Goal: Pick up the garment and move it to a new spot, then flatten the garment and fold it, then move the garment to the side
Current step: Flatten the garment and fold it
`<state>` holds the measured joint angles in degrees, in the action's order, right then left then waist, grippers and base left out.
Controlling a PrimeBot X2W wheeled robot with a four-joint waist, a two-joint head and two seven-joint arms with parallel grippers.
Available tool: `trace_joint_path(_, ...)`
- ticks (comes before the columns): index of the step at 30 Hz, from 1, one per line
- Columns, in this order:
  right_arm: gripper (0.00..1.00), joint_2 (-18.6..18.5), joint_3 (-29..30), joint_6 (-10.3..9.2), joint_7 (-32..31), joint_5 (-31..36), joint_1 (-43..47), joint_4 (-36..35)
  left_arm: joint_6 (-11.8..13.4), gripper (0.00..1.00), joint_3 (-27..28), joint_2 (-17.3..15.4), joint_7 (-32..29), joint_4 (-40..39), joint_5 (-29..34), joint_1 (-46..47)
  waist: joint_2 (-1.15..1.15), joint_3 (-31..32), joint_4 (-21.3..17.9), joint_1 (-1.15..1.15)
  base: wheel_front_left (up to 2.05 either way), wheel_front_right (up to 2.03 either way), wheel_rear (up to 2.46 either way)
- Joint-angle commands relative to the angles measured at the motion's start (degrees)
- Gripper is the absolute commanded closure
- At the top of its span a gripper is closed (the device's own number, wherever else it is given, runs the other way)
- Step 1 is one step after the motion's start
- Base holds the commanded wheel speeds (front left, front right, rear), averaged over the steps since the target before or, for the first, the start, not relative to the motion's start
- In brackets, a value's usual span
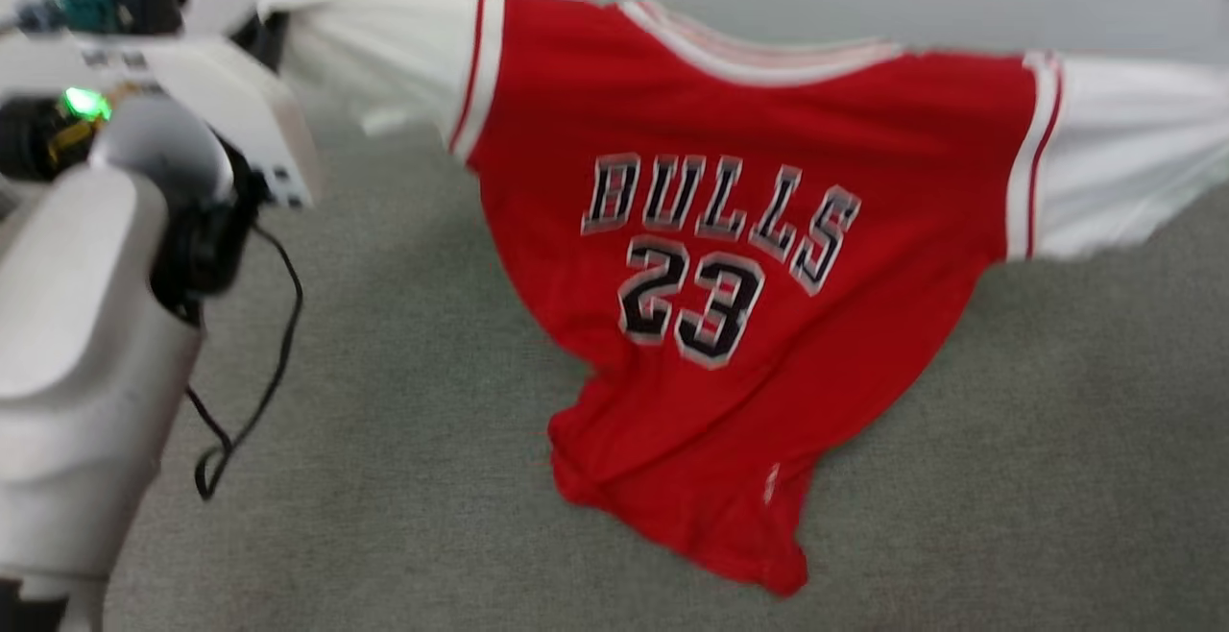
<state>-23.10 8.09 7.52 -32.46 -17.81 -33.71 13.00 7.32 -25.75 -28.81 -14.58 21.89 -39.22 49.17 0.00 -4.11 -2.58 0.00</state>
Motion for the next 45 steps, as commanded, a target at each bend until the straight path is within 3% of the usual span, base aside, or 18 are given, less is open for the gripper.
trace_joint_path(1, 1.0, -0.7, 0.0, -0.06, 0.9, 0.8, -2.1, 0.6, -0.1, 1.0, 0.4, 0.0, 0.9, 0.8, 0.5, 2.0, 0.0, -2.1, -0.5, 0.0, 0.0, 0.0, 0.0)
trace_joint_path(17, 1.0, -3.5, -4.9, -0.08, 19.6, 7.9, -34.8, 13.8, -2.4, 1.0, 4.8, 1.9, 16.0, 12.4, 4.1, 28.2, 0.0, -16.4, -2.0, 0.0, 0.0, 0.0, 0.0)
trace_joint_path(25, 1.0, -4.0, -8.8, -0.08, 25.4, 6.2, -44.8, 15.7, -3.4, 1.0, 6.6, 1.2, 20.2, 12.6, 4.0, 35.5, 0.0, -23.0, -2.7, 0.0, 0.0, 0.0, 0.0)
trace_joint_path(38, 1.0, -3.0, -15.0, -0.07, 28.1, 2.2, -49.0, 19.5, -2.6, 1.0, 6.4, 1.6, 21.1, 11.2, 3.4, 34.8, 0.0, -32.2, -2.3, 0.0, 0.0, 0.0, 0.0)
trace_joint_path(45, 1.0, -2.1, -17.7, -0.07, 30.3, -0.7, -46.1, 24.7, -3.8, 1.0, 6.5, 3.1, 22.9, 13.9, 1.6, 31.4, 0.0, -31.5, -1.9, 0.0, 0.0, 0.0, 0.0)
